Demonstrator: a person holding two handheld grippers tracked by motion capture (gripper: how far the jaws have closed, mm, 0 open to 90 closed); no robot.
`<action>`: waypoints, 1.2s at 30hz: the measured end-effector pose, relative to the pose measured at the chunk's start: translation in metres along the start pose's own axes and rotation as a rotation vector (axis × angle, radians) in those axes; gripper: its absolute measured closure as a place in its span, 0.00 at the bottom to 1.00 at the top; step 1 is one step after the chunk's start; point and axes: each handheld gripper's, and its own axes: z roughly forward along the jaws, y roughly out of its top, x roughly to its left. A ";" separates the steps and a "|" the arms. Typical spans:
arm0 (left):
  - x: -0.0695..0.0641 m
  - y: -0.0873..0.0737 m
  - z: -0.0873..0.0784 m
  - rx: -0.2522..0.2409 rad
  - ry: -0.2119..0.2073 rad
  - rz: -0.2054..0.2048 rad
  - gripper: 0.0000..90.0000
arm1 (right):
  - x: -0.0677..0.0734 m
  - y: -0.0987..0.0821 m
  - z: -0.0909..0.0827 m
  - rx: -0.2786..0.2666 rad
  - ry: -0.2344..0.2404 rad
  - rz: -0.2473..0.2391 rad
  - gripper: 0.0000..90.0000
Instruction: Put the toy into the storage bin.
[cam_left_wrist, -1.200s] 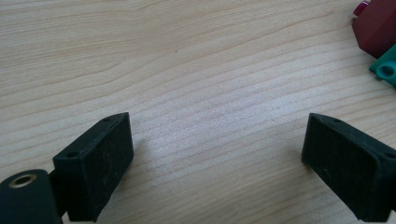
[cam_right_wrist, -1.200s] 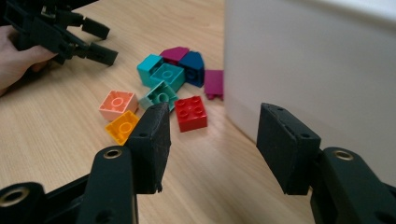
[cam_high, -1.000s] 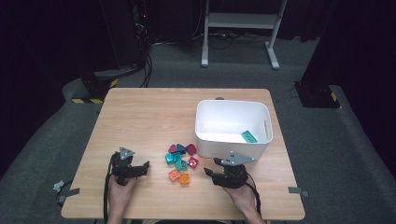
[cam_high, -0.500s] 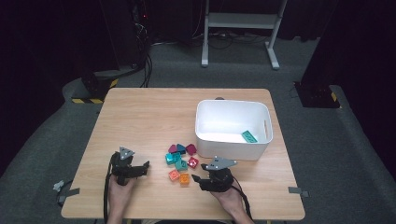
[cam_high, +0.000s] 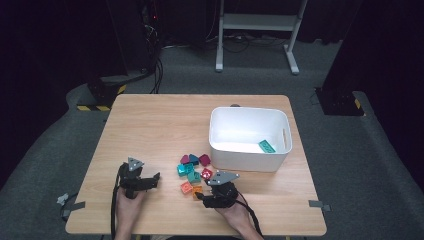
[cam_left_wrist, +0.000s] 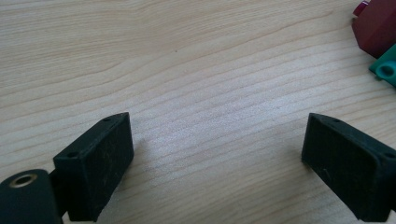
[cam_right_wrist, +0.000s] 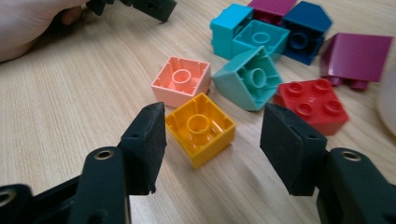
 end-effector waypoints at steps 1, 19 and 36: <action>0.000 0.000 0.000 0.000 0.000 0.000 0.10 | 0.001 0.000 0.002 0.005 0.001 0.000 0.44; 0.000 0.000 0.000 0.000 0.000 0.000 0.10 | 0.007 0.002 0.026 0.062 -0.016 -0.024 0.44; 0.000 0.000 0.000 0.000 0.000 0.000 0.10 | 0.010 0.000 0.020 0.051 -0.059 -0.060 0.53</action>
